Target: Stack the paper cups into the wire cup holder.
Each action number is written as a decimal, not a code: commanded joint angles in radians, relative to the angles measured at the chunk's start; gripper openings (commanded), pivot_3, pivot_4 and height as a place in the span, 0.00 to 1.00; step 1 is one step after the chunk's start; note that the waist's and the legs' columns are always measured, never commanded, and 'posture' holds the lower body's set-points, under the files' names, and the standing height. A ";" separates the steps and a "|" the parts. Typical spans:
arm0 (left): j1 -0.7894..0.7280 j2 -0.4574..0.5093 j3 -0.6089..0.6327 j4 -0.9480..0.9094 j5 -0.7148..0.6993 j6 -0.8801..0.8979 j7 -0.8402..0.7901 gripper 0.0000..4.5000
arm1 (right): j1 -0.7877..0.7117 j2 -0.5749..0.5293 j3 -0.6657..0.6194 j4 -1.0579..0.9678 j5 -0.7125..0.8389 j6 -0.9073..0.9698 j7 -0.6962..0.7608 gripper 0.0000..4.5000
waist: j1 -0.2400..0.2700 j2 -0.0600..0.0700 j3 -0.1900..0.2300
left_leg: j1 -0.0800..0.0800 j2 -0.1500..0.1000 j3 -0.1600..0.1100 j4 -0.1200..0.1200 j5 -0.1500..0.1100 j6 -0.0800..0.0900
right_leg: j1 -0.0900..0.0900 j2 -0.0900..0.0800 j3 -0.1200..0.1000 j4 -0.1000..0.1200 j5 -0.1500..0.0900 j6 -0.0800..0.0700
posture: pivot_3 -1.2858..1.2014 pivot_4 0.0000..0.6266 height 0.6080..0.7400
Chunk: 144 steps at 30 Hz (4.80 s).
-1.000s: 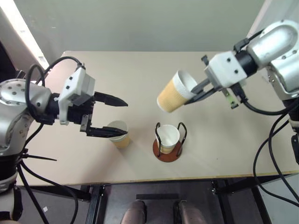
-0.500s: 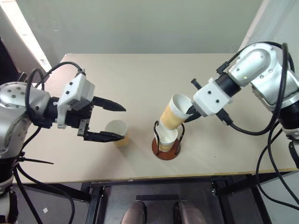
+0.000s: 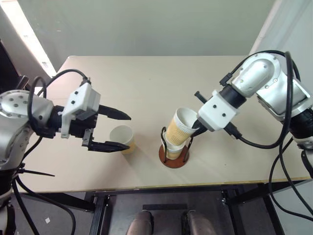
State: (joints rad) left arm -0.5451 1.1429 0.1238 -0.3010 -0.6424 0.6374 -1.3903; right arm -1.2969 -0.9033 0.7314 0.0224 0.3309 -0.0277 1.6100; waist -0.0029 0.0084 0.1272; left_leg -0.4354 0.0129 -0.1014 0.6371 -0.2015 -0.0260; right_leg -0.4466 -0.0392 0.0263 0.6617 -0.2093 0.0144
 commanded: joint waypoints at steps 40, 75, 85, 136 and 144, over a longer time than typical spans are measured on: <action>-0.377 -0.195 -0.417 0.662 0.602 -0.449 -0.143 1.00 | 0.132 0.389 -0.314 -0.095 -0.077 0.539 -0.401 1.00 | 0.005 -0.002 -0.001 | -0.017 0.000 -0.002 0.009 -0.001 0.000 | -0.012 -0.001 -0.002 -0.001 0.006 0.008 | 0.52 0.24 1.00; -0.948 -0.249 -0.640 0.759 0.004 -0.374 -0.224 0.01 | 0.508 -0.206 -0.673 -0.076 0.003 0.527 -0.133 1.00 | 0.023 -0.003 -0.001 | -0.017 -0.001 0.001 0.012 0.000 0.005 | -0.003 -0.001 0.001 -0.017 0.017 0.025 | 0.52 0.24 1.00; -1.129 -0.464 -0.941 0.948 -0.021 -0.531 -0.224 0.01 | 0.686 -0.301 -0.859 -0.235 0.126 0.631 -0.156 1.00 | 0.025 -0.002 0.000 | -0.019 -0.001 0.006 0.022 -0.003 0.012 | 0.001 -0.001 0.004 -0.019 0.018 0.035 | 0.52 0.24 1.00; -0.997 -0.544 -0.885 1.007 0.162 -0.657 -0.224 0.68 | 0.742 -0.327 -0.943 -0.420 0.408 0.728 -0.298 1.00 | 0.042 0.001 0.000 | -0.023 -0.020 0.012 0.044 -0.011 0.023 | 0.011 -0.017 0.007 -0.020 0.011 0.063 | 0.52 0.24 1.00; -0.511 -0.067 -0.513 0.560 0.113 -0.331 -0.139 0.68 | 0.664 -0.319 -0.782 -0.261 0.247 0.611 -0.222 1.00 | 0.014 0.003 -0.001 | -0.020 -0.018 0.013 0.042 -0.010 0.022 | 0.009 -0.014 0.010 -0.019 0.009 0.061 | 0.52 0.24 1.00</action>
State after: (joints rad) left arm -1.0697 1.0340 -0.4816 0.3459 -0.4984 0.2421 -1.5555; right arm -0.6030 -1.2177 -0.0488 -0.2547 0.6014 0.6132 1.3699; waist 0.0114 0.0109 0.1265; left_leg -0.4550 -0.0046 -0.0884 0.6784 -0.2119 -0.0038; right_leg -0.4379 -0.0531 0.0361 0.6424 -0.2010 0.0742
